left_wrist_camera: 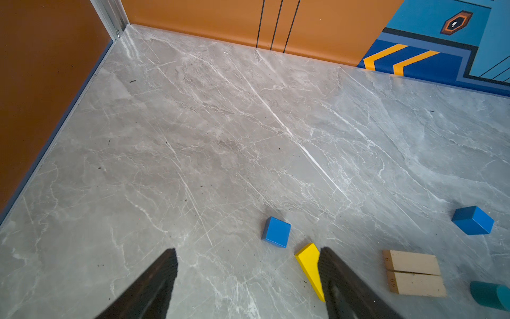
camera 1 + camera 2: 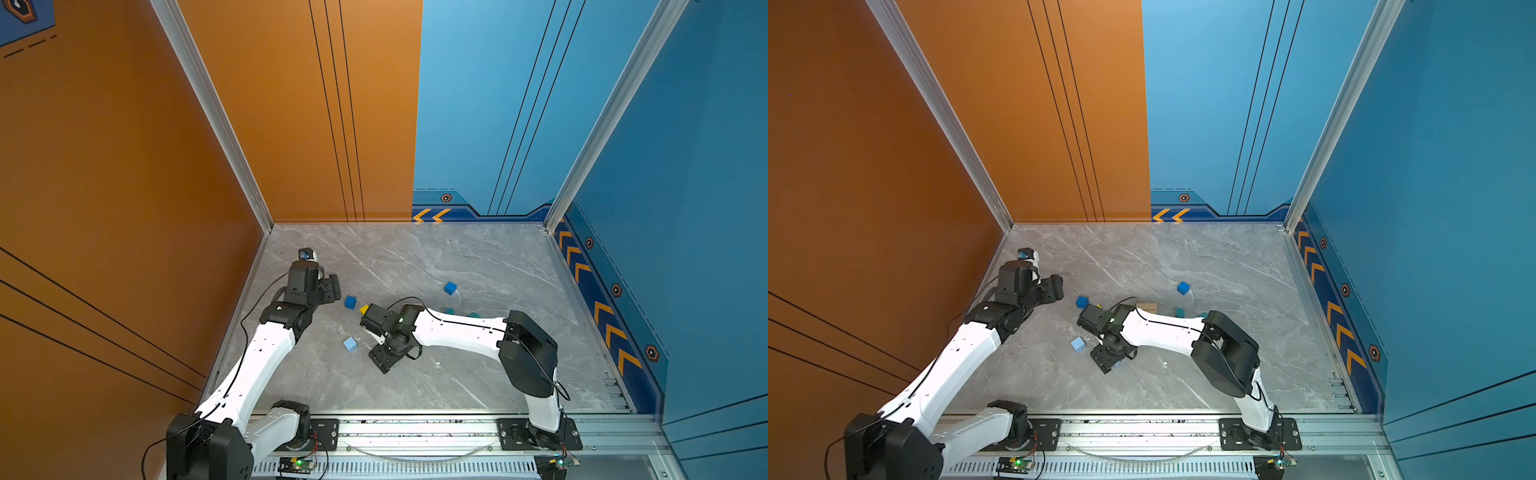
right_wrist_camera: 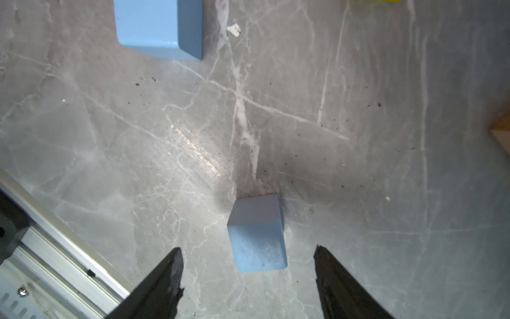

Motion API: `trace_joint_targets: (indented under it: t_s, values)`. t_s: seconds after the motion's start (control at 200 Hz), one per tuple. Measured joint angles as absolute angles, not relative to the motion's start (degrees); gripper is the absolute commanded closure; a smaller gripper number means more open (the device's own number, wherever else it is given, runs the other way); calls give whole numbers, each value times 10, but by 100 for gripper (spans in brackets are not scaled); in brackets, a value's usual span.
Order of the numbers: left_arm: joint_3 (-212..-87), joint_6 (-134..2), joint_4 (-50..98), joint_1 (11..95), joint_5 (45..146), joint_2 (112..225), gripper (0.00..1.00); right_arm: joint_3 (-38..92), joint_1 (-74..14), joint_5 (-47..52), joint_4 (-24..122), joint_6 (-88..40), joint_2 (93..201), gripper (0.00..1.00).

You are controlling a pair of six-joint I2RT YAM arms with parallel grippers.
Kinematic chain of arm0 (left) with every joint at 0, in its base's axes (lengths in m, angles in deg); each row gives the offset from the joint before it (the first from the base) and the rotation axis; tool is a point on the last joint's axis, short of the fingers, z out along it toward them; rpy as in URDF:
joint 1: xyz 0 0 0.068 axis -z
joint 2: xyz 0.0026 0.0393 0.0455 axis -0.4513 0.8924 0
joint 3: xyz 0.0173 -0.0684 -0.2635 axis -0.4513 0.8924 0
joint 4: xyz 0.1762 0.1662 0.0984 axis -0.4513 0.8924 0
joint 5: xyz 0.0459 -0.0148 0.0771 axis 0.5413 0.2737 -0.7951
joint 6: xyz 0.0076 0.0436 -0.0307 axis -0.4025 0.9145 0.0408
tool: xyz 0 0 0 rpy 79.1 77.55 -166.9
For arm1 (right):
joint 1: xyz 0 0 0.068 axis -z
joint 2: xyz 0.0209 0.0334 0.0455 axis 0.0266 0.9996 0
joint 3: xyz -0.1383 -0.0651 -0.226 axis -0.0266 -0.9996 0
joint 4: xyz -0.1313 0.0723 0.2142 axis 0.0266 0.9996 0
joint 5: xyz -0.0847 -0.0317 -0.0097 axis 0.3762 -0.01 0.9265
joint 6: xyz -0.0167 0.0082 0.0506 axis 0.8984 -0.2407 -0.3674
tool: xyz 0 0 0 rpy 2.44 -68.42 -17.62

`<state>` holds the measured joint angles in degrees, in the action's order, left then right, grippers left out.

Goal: Build the wood block tower

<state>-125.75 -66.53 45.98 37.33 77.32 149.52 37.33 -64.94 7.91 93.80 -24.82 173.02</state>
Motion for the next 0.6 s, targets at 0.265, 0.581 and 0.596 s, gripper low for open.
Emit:
trace_joint_targets:
  t_s: [0.265,0.581,0.596]
  values:
    - [-1254,-666,460,369,776,1495,18,379,-649,66,942,-241,1737,34]
    - [-1254,-668,460,369,777,1494,18,379,-649,60,942,-242,1744,42]
    - [-1254,-668,460,369,777,1494,18,379,-649,60,942,-242,1745,42]
